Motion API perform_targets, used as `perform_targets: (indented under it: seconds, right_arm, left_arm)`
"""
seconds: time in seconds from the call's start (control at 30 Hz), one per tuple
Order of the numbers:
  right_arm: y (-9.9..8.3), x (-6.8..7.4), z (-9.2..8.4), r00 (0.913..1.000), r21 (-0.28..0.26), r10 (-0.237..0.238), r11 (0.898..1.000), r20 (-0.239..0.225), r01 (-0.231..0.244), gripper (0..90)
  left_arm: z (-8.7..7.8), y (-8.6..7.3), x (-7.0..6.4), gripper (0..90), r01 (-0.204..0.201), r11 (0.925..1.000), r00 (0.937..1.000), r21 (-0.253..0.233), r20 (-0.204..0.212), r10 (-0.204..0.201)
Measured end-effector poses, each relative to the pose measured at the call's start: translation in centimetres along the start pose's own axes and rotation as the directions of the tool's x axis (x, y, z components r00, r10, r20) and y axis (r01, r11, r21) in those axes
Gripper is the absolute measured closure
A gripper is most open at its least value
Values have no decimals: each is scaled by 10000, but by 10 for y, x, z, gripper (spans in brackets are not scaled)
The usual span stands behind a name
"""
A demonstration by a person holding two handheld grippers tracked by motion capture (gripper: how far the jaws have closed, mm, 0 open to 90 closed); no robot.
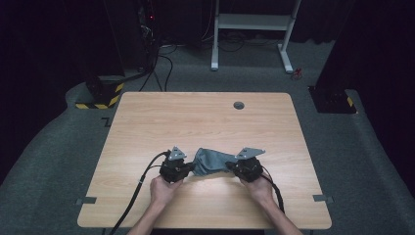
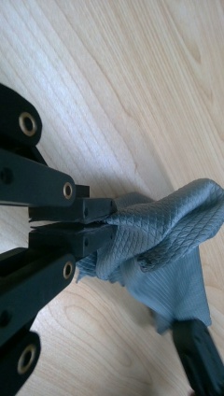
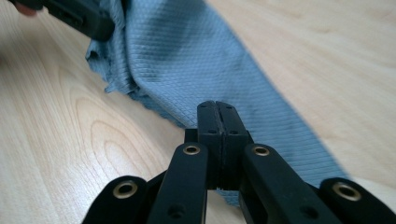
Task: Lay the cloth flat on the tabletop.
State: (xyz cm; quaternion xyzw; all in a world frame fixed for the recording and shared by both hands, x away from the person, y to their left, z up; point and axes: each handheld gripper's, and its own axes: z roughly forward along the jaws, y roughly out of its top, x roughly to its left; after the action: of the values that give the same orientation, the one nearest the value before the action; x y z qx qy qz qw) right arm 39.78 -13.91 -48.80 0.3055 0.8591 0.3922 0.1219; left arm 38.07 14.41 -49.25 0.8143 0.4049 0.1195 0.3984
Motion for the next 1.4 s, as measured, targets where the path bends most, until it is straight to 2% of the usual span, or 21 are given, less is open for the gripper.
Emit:
perform_targets:
  seconds: [0.17,0.23,0.27,0.3,0.37,0.4,0.47,0.53,0.67,0.77,0.8,0.83,0.87,0.93,0.97,1.03,1.3,1.4]
  right_arm:
    - [5,-10,-11,9996,-285,285,9992,20,-285,900]
    - [4,-13,-11,9994,-296,317,9991,143,-313,900]
    - [3,-14,-11,9991,-220,369,9991,195,-365,900]
    - [0,-19,-7,9977,-52,656,9978,189,-655,900]
    - [-2,-22,-4,9975,84,656,9978,258,-659,900]
    - [-4,-24,-2,9963,210,810,9964,282,-816,900]
    - [-7,-23,1,9967,239,772,9967,254,-778,900]
    - [-7,-16,4,9986,186,523,9985,26,-523,892]
    - [-4,7,12,9987,56,-269,9996,-432,272,779]
    - [0,20,23,9967,168,-734,9971,-354,741,672]
    - [1,23,27,9964,152,-789,9967,-324,794,642]
    - [2,25,30,9965,167,-777,9968,-315,782,622]
    - [2,26,33,9954,124,-903,9958,-306,907,622]
    - [3,28,38,9945,286,-1004,9945,-282,1012,656]
    - [4,27,42,9943,498,-1031,9933,-259,1043,778]
    - [5,25,41,9946,564,-985,9934,-317,1002,890]
    - [15,19,34,9954,484,-922,9944,-272,934,900]
    - [22,14,32,9965,339,-807,9961,-195,814,900]
  left_arm:
    - [0,-1,5,871,62,9999,10000,110,-53,-62]
    - [1,-2,6,871,-30,9995,9994,312,-332,40]
    - [2,-4,7,871,50,9991,9994,426,-350,-35]
    - [4,-5,10,869,138,9988,9994,465,-327,-123]
    - [6,-8,12,868,172,9979,9992,620,-380,-148]
    - [7,-9,12,866,154,9978,9992,645,-382,-129]
    - [7,-10,10,855,230,9981,9992,566,-335,-211]
    - [7,-10,10,811,201,9984,9993,527,-328,-184]
    - [6,-12,7,695,154,9991,9991,407,-413,-137]
    - [3,-16,4,612,243,9995,9981,208,-566,-231]
    - [1,-17,4,591,139,9997,9975,193,-700,-125]
    - [1,-19,2,571,197,9997,9966,147,-798,-185]
    - [1,-20,3,557,49,9999,9953,158,-971,-33]
    - [2,-23,4,532,112,9998,9926,152,-1208,-93]
    - [5,-25,6,513,192,9997,9900,165,-1401,-167]
    - [8,-27,7,500,302,9995,9875,130,-1553,-278]
    - [13,-29,6,473,63,10000,9842,22,-1767,-59]
    - [13,-31,6,462,51,9999,9849,-112,-1732,-69]
